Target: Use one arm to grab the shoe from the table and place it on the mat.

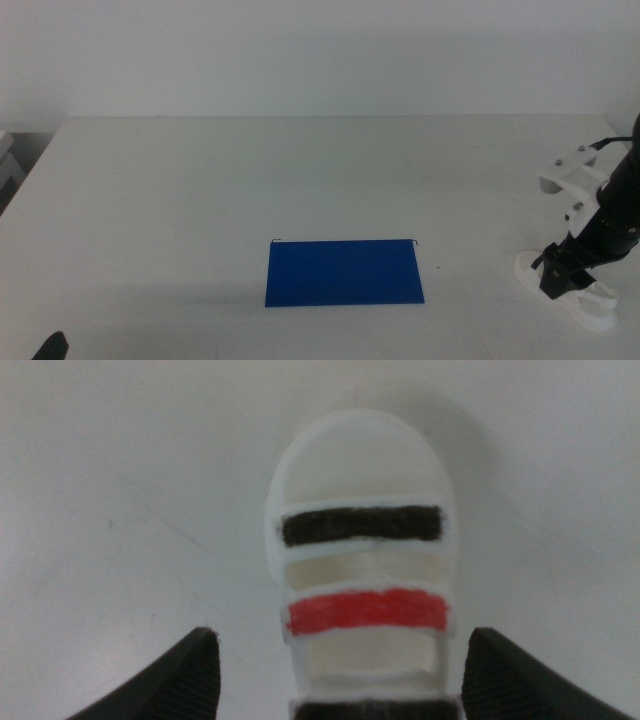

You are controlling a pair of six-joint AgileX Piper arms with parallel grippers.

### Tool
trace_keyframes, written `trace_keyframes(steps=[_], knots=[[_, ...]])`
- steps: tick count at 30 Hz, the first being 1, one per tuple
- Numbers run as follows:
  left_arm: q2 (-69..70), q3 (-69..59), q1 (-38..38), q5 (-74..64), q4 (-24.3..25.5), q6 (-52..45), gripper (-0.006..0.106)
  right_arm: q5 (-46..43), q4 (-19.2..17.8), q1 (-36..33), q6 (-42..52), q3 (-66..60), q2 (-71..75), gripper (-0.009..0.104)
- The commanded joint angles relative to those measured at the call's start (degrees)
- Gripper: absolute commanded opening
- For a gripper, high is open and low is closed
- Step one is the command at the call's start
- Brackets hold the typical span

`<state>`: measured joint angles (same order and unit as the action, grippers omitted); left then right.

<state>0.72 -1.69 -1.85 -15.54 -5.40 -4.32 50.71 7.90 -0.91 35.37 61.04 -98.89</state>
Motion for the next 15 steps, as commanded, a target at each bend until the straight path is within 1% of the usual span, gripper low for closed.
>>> trace_keyframes(steps=[1, 5, 8, 12, 15], knots=[[0.81, -0.4, -0.27, 4.59, -0.43, 0.23, 0.094, -0.6, -0.46, -0.05, 0.91, 1.64, 1.47, 0.062], [0.81, -0.4, -0.27, 4.59, -0.43, 0.23, 0.094, -0.6, -2.05, -0.05, 0.91, 1.64, 0.35, 0.061], [0.81, -0.4, -0.27, 4.59, -0.43, 0.23, 0.094, 0.04, -2.66, -0.05, 0.91, 1.64, -0.17, 0.057], [0.81, -0.4, -0.27, 4.59, -0.43, 0.23, 0.094, 0.28, -2.66, -0.05, 0.91, 1.59, -0.79, 0.045], [0.81, -0.4, -0.27, 4.59, -0.43, 0.23, 0.094, 0.45, -2.66, -0.05, 0.63, 1.6, -0.79, 0.033]])
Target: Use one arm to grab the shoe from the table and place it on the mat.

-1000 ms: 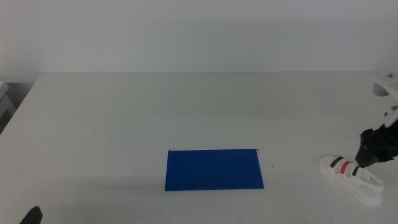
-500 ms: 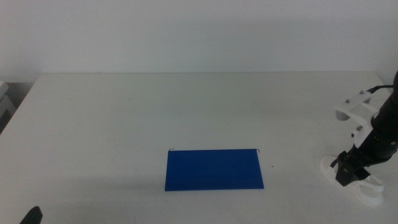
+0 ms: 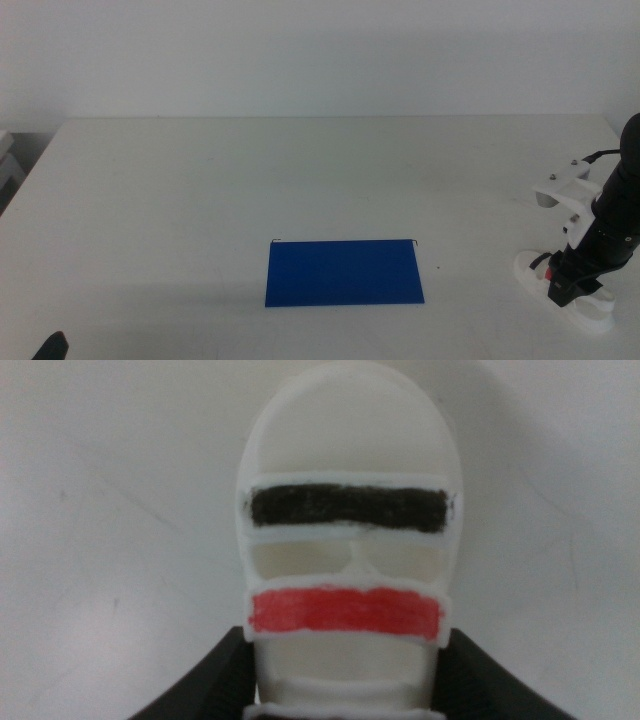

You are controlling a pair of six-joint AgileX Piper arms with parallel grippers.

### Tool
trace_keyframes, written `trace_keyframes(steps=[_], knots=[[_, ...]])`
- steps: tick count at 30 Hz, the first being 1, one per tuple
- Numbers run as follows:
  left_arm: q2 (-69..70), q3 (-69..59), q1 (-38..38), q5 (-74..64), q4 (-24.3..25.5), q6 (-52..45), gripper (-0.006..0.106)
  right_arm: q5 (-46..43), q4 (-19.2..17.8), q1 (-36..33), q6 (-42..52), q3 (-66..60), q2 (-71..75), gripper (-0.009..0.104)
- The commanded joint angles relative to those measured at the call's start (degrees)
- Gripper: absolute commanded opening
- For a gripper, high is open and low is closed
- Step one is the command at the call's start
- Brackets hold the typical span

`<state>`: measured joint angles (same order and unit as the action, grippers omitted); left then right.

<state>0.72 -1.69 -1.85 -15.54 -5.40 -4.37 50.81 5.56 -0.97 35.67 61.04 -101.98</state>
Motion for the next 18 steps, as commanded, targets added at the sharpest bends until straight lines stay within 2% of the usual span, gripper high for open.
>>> trace_keyframes(steps=[1, 5, 6, 13, 18], knots=[[0.81, -0.4, -0.27, 4.59, -0.43, 0.28, 0.094, 0.7, -0.33, 0.0, 0.18, 1.6, 2.3, 0.028], [0.81, -0.4, -0.27, 4.59, -0.43, 0.28, 0.094, 3.64, -0.43, -0.48, -1.09, 2.14, 2.72, 0.0], [0.81, -0.4, -0.27, 4.59, -0.43, 0.28, 0.094, 4.56, -0.55, -0.99, -2.09, 2.8, 3.07, -0.004], [0.81, -0.4, -0.27, 4.59, -0.43, 0.28, 0.094, 12.89, -3.8, -7.41, -13.87, 15.88, 3.51, -0.004], [0.81, -0.4, -0.27, 4.59, -0.43, 0.28, 0.094, 15.7, -3.67, -14.18, -17.2, 26.1, -0.53, -0.004]])
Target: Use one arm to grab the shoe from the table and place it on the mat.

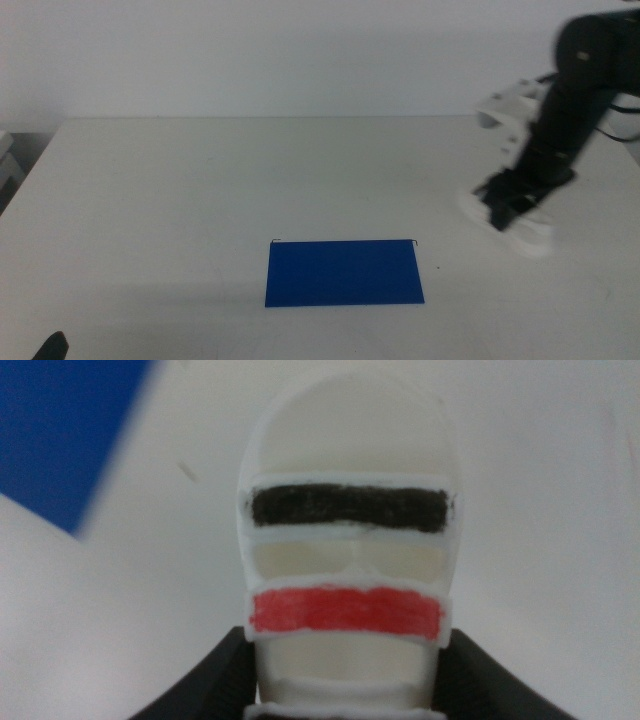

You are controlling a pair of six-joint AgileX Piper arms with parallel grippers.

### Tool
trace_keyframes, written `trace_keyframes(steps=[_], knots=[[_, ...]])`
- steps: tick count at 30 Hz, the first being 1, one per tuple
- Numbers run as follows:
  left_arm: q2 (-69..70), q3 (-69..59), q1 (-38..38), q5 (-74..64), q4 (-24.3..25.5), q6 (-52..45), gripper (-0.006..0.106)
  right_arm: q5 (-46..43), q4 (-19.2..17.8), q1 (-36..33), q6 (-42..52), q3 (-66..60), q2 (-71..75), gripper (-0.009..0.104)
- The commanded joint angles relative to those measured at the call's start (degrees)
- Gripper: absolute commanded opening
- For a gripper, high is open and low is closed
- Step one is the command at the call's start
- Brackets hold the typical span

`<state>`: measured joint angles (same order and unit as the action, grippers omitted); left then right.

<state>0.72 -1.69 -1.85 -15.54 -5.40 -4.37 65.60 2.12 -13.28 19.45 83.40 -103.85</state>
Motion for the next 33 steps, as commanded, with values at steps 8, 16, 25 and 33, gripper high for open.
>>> trace_keyframes(steps=[8, 16, 25, 33], knots=[[0.81, -0.4, -0.27, 4.59, -0.43, 0.28, 0.094, 7.19, -0.23, -14.13, -7.89, 23.55, -11.62, -0.004], [0.81, -0.4, -0.27, 4.59, -0.43, 0.28, 0.094, 8.17, 1.74, -20.11, -10.65, 34.54, -19.4, -0.004], [0.81, -0.4, -0.27, 4.59, -0.43, 0.28, 0.094, 8.22, 3.61, -20.21, 15.74, 34.38, -19.87, -0.004], [0.81, -0.4, -0.27, 4.59, -0.43, 0.28, 0.094, 8.22, 3.93, -20.21, 27.04, 33.97, -20.08, -0.004]])
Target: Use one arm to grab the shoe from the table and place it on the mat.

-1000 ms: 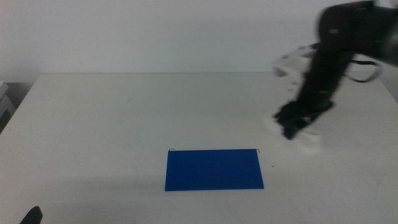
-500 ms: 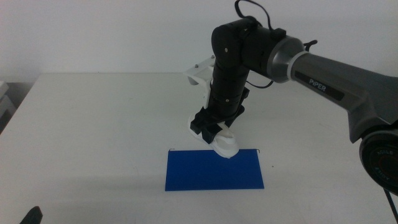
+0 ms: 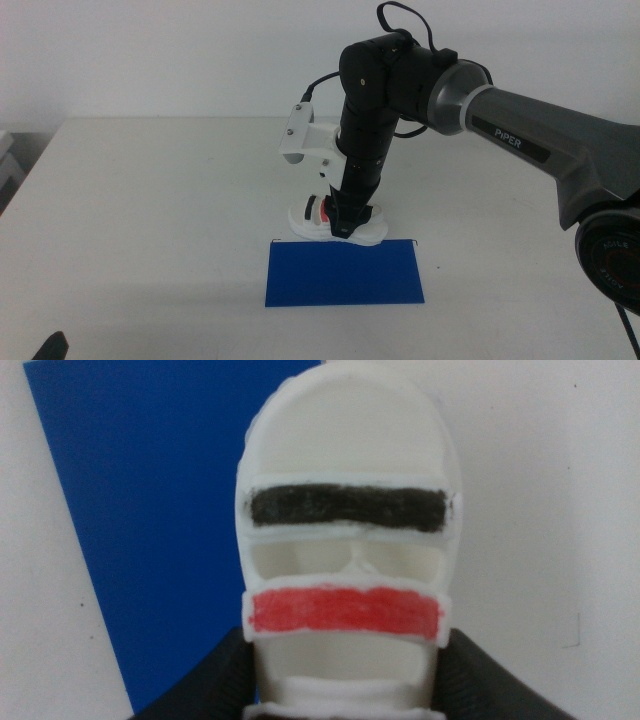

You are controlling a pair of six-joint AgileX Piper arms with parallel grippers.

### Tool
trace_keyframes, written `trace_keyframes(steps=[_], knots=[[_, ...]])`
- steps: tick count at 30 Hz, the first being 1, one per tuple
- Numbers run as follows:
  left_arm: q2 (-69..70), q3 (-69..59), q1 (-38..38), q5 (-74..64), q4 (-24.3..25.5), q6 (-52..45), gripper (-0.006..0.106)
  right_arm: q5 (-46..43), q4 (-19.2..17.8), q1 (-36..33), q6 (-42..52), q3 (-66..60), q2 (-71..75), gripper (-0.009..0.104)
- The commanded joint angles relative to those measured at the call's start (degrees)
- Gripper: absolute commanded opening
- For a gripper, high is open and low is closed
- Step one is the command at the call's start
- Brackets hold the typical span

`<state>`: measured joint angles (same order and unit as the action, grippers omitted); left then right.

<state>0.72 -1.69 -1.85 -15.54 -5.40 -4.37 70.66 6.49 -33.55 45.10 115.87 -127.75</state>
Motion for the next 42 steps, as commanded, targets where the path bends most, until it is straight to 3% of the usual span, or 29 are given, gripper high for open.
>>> trace_keyframes(steps=[1, 28, 31, 34, 35, 39, 42], knots=[[0.81, -0.4, -0.27, 4.59, -0.43, 0.28, 0.094, 3.16, -0.43, 0.0, 1.39, 1.51, 3.71, -0.004], [0.81, -0.4, -0.27, 4.59, -0.43, 0.28, 0.094, 3.09, -1.21, -2.61, -0.95, -4.52, 1.93, 0.0], [0.81, -0.4, -0.27, 4.59, -0.43, 0.28, 0.094, 3.09, -0.53, -2.61, -0.95, -4.52, 1.93, 0.008], [0.81, -0.4, -0.27, 4.59, -0.43, 0.28, 0.094, 3.09, 0.05, -2.61, -0.95, -4.52, 1.93, 0.03], [0.81, -0.4, -0.27, 4.59, -0.43, 0.28, 0.094, 3.09, -0.02, -2.61, -0.95, -4.52, 1.93, 0.05], [0.81, -0.4, -0.27, 4.59, -0.43, 0.28, 0.094, 3.03, 0.06, -2.61, -0.95, -4.52, 2.51, 0.074], [0.81, -0.4, -0.27, 4.59, -0.43, 0.28, 0.094, 2.82, 2.11, -1.96, -3.3, -4.52, 5.04, 0.083]])
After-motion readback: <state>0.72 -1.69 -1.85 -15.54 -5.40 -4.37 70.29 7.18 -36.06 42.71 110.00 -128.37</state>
